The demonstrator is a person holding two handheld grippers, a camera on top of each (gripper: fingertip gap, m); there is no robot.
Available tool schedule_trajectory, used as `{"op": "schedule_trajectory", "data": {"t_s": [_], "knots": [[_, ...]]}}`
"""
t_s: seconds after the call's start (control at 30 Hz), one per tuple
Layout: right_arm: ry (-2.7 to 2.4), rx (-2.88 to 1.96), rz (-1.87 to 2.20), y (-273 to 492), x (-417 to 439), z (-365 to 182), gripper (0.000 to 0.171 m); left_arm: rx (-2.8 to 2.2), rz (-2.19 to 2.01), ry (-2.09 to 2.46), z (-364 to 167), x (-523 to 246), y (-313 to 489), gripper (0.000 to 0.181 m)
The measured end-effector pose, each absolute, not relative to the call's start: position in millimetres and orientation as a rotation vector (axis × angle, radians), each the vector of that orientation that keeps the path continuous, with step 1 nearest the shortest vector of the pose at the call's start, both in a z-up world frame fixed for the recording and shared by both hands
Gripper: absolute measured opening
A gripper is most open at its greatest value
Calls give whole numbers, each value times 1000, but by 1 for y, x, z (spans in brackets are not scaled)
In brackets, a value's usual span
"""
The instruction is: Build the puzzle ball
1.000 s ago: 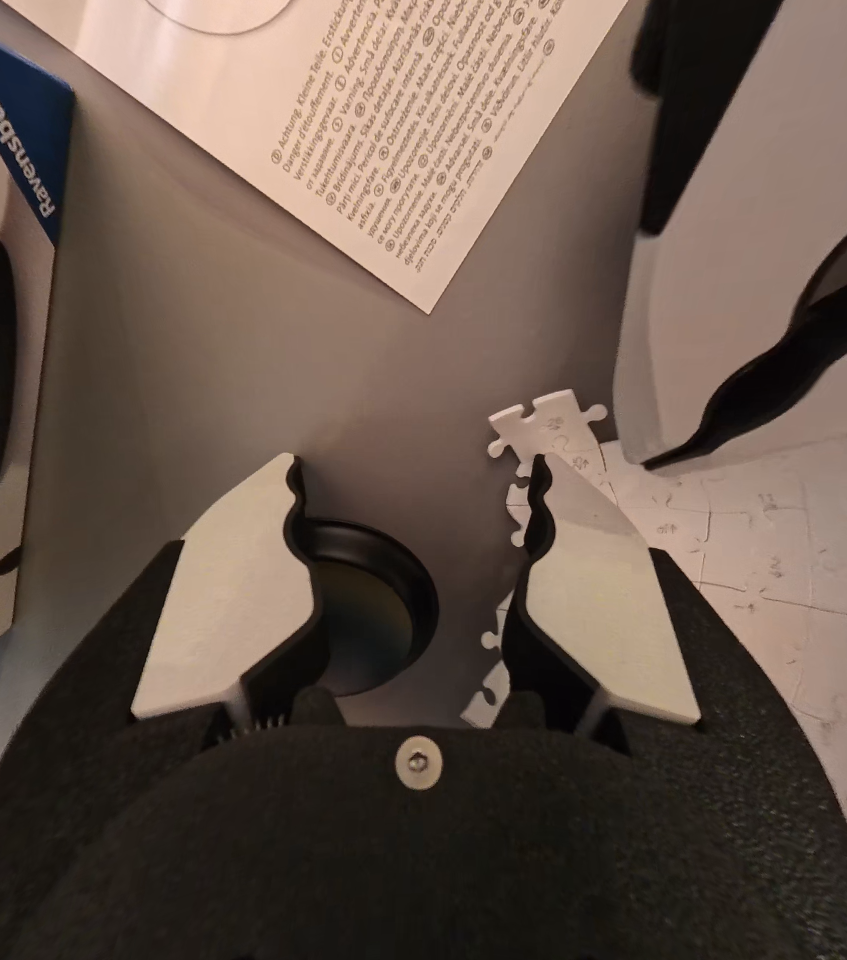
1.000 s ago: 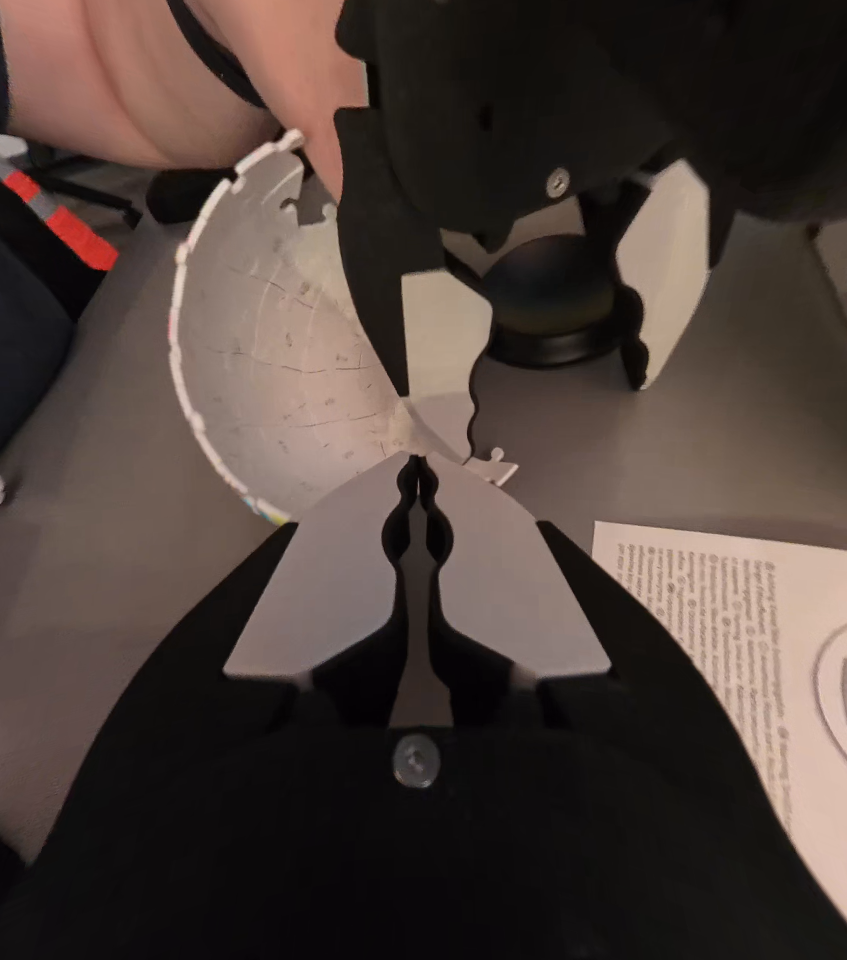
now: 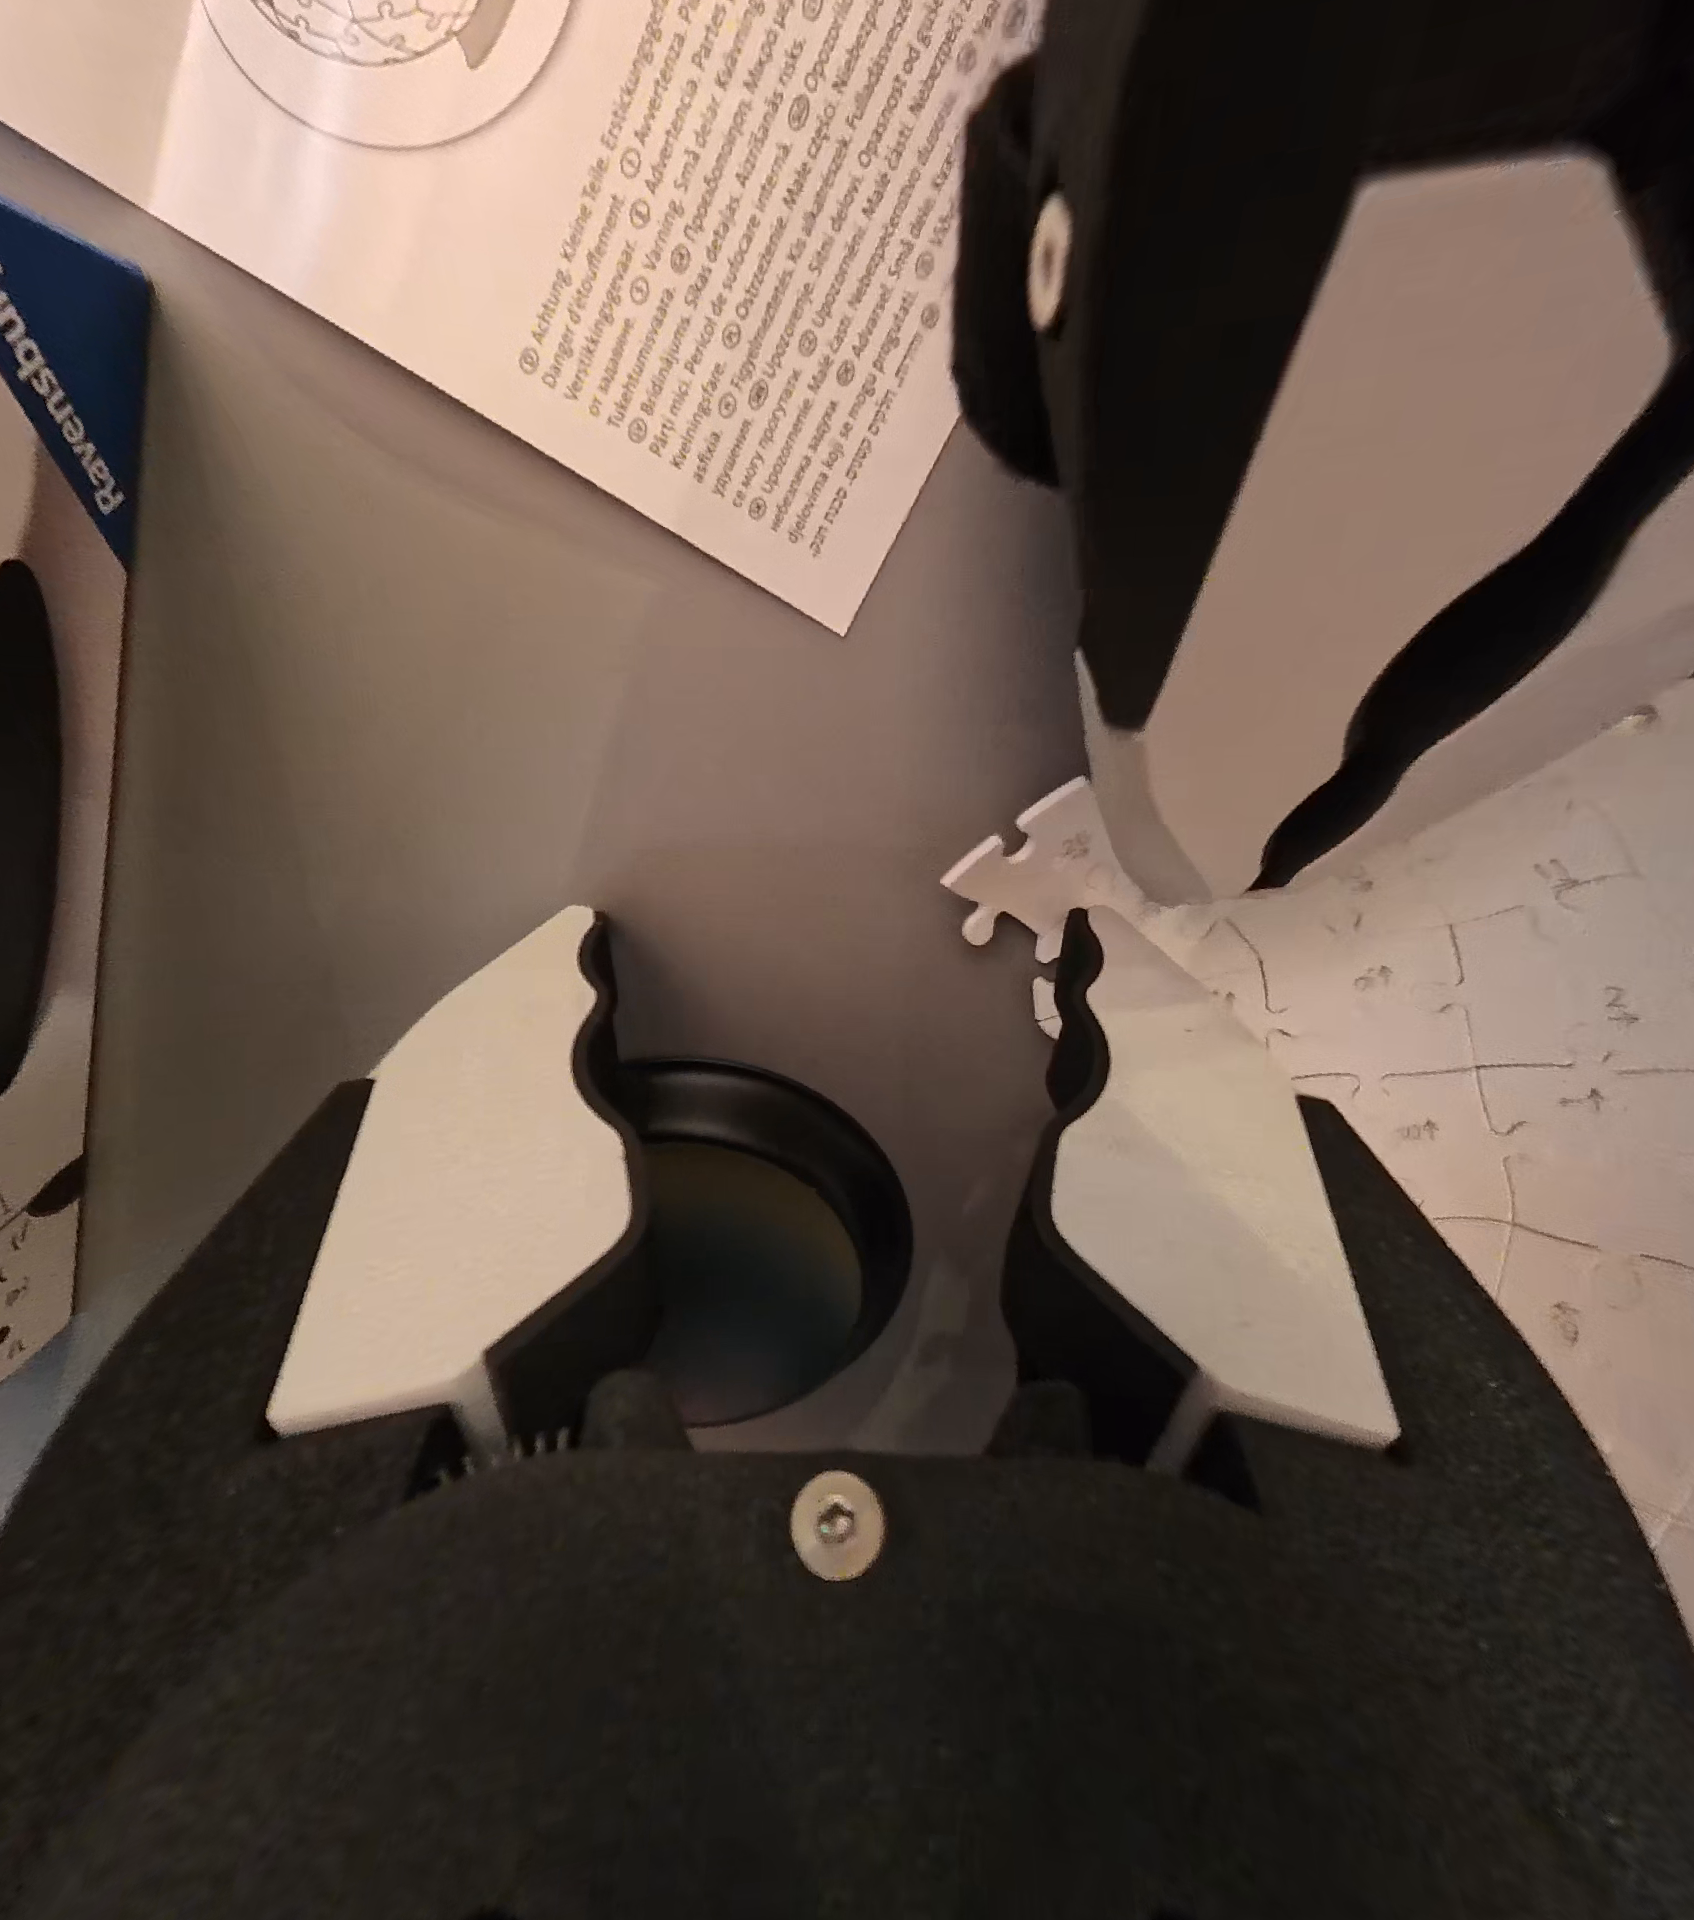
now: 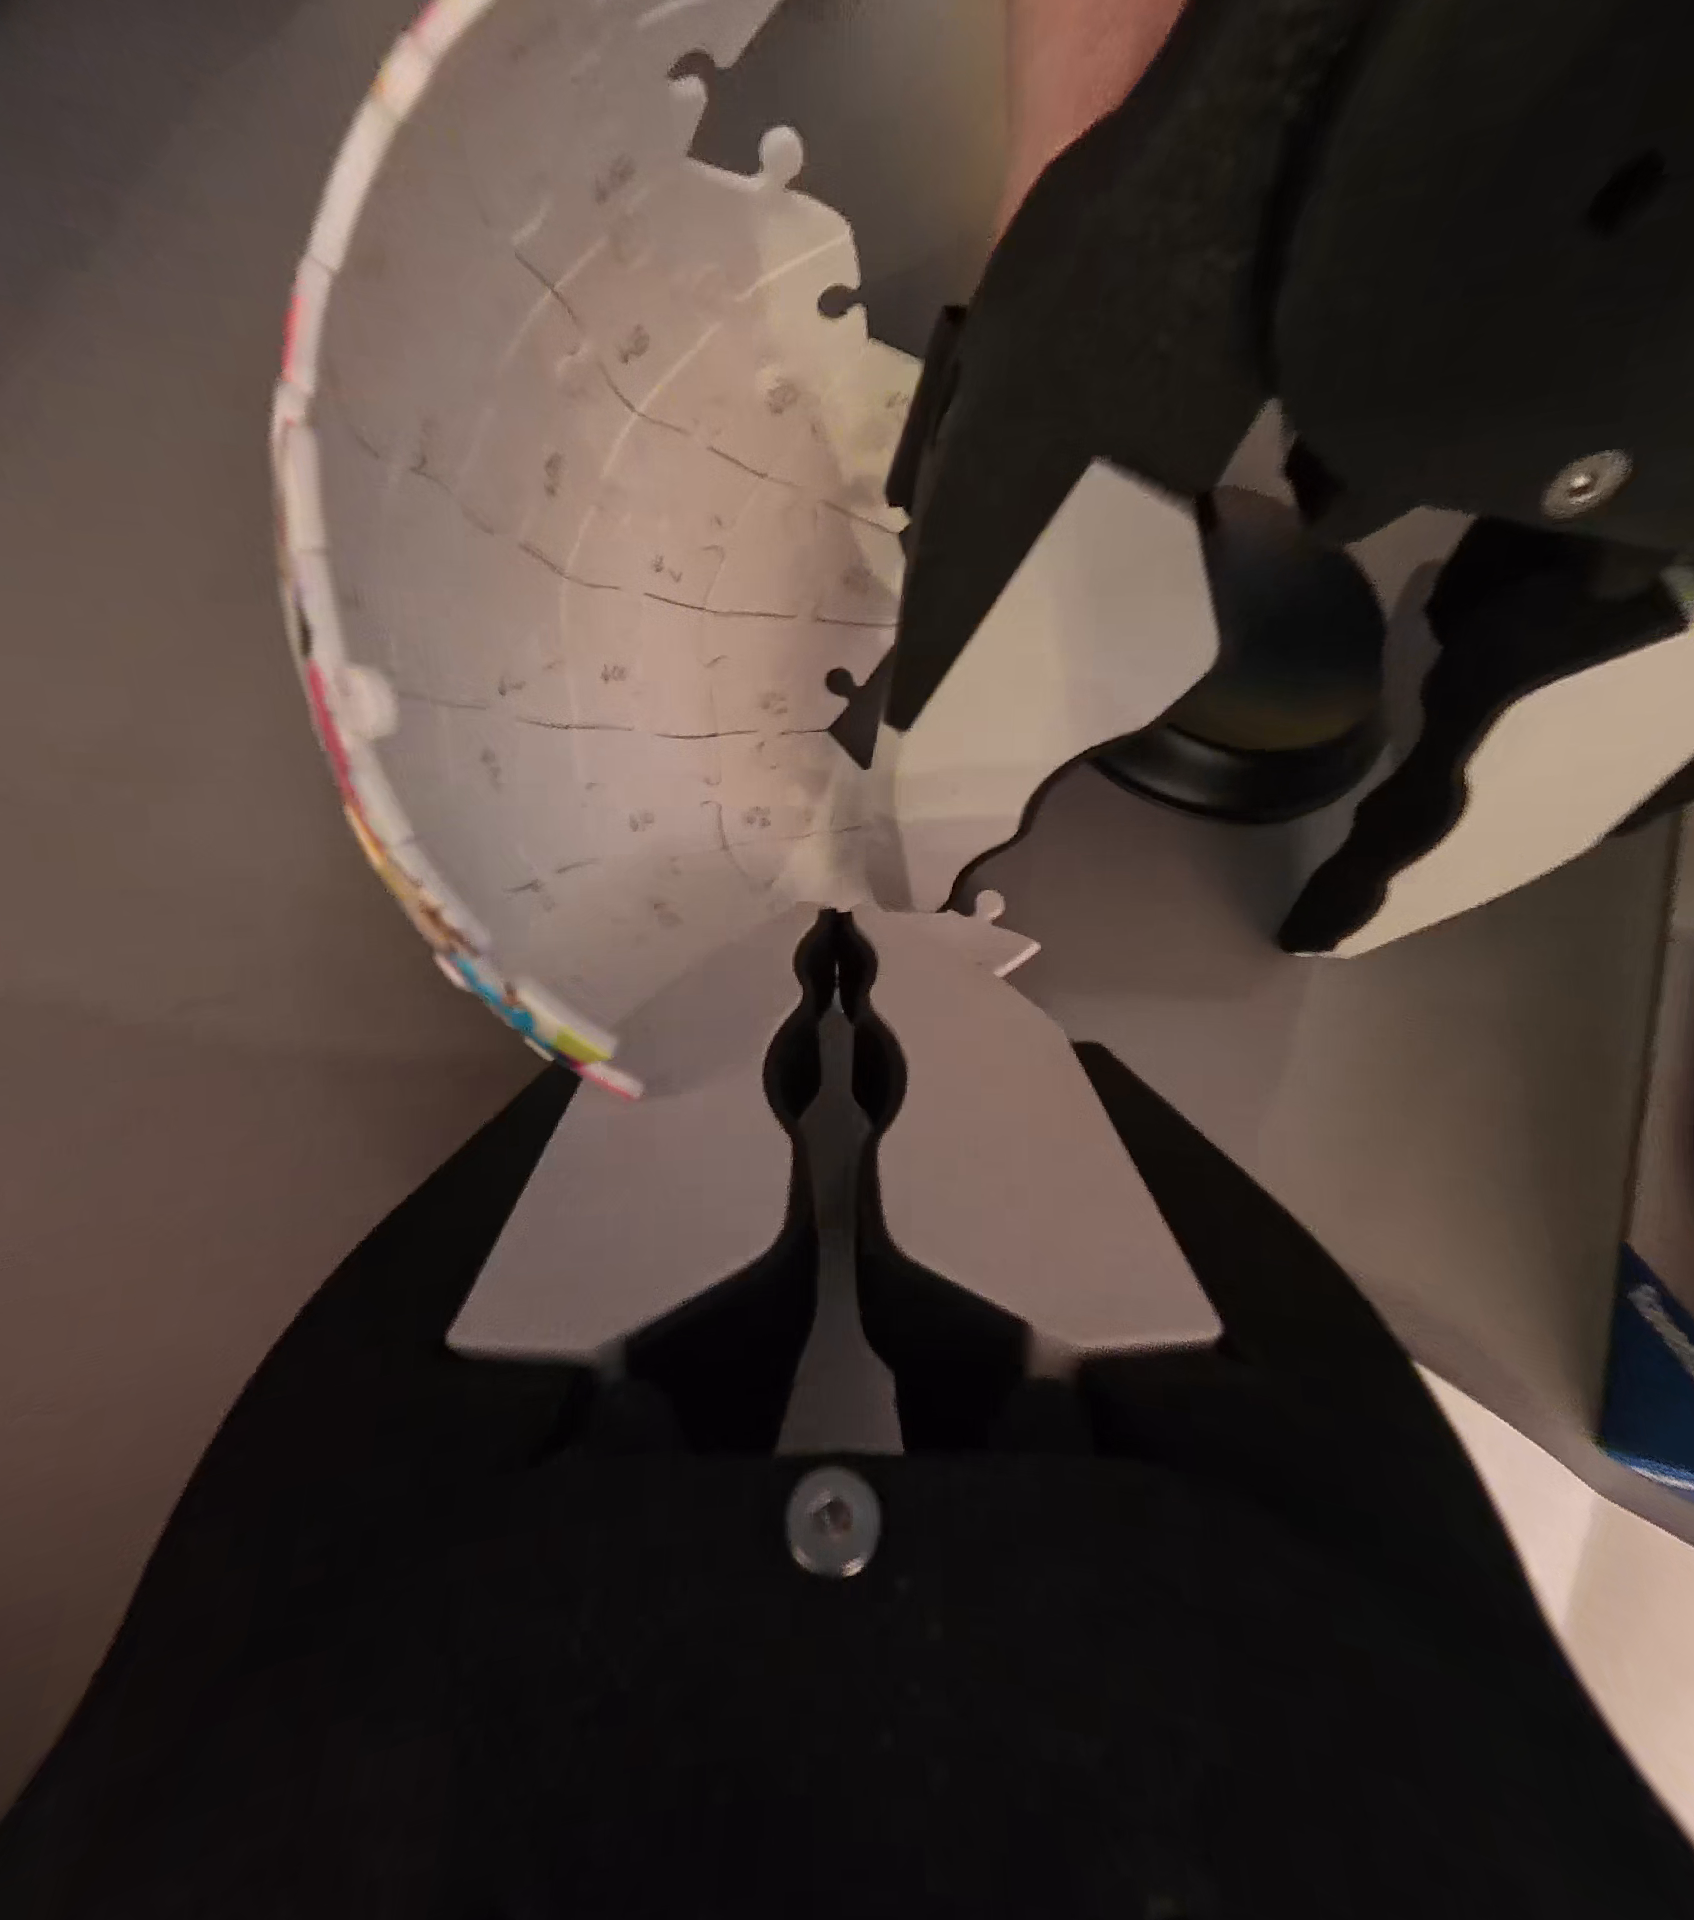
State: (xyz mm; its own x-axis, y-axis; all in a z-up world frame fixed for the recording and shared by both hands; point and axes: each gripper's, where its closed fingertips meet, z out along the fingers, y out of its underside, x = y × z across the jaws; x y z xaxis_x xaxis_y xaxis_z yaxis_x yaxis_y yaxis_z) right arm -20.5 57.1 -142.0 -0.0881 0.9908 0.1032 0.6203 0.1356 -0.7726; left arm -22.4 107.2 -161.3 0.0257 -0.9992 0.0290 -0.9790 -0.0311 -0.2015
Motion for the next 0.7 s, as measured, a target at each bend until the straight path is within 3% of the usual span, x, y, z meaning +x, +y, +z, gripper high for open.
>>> {"op": "schedule_trajectory", "data": {"t_s": [0.7], "knots": [[-1796,-1727,728,56,-17,-152,1,-2156,-250,2089,-162,-19,106,82]]}}
